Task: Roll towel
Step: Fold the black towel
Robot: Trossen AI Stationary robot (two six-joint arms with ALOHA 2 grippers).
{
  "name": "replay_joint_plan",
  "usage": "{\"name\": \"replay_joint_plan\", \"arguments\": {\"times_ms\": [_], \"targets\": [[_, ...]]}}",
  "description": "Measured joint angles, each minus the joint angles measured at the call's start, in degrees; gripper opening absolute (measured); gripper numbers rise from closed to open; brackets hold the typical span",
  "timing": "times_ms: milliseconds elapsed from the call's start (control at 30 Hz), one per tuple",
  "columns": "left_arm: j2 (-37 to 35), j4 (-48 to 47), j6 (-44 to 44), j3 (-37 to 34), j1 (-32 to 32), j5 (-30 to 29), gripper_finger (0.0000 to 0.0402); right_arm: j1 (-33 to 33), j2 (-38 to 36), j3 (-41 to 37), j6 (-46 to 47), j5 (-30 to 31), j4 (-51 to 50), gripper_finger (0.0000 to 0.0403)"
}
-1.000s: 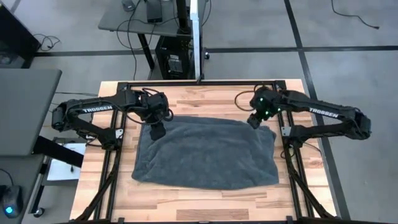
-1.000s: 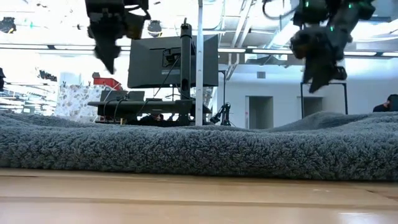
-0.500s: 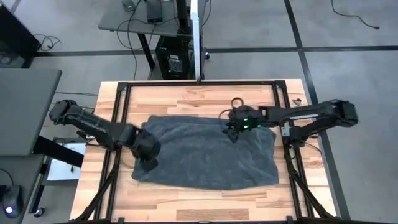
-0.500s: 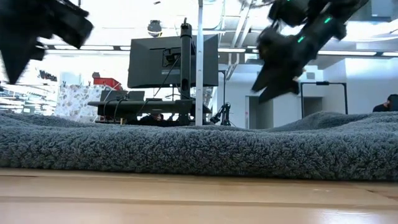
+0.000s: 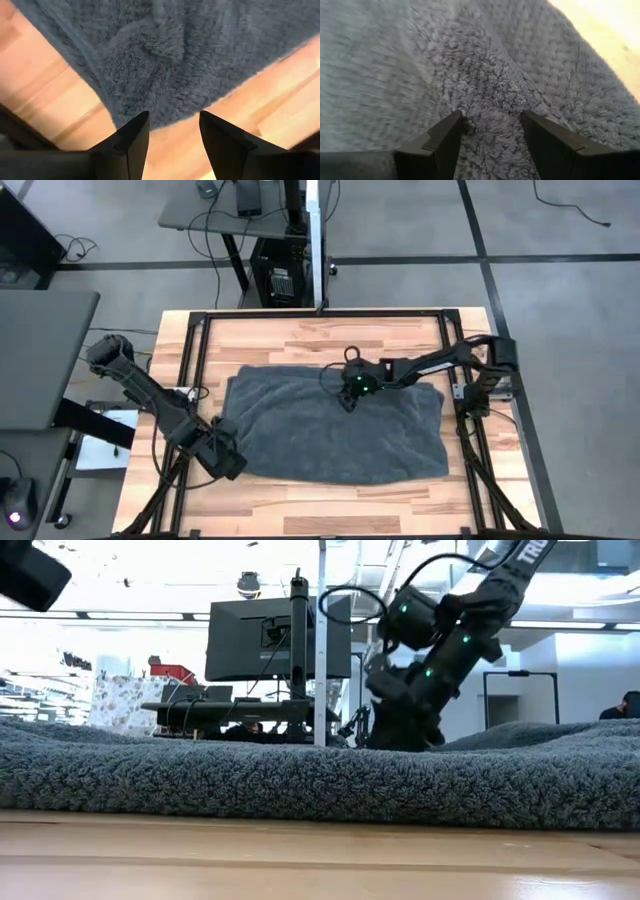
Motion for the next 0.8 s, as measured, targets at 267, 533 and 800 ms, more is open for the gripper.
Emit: {"name": "replay_joint_plan", "arguments": {"times_ms": [267,533,800], "targets": [[5.7,11.8,-7.8,-4.7,-5.7,0.4,0.0157,-8.3,-2.2,0.1,-2.3,-0.1,-7.9,0.0198],[3.8,7.9,-11.4,-1.7,-6.5,-3.6,0.0157,-9.8,-8.9,-0.1,-3.0,-4.0,-4.4,0.0198],[-2.2,-10.4,-18.6,-0.1,0.9,-19.8,0.0157,-2.9,-3.6,12.3,-3.0,-4.4,2.1,0.0198]]}}
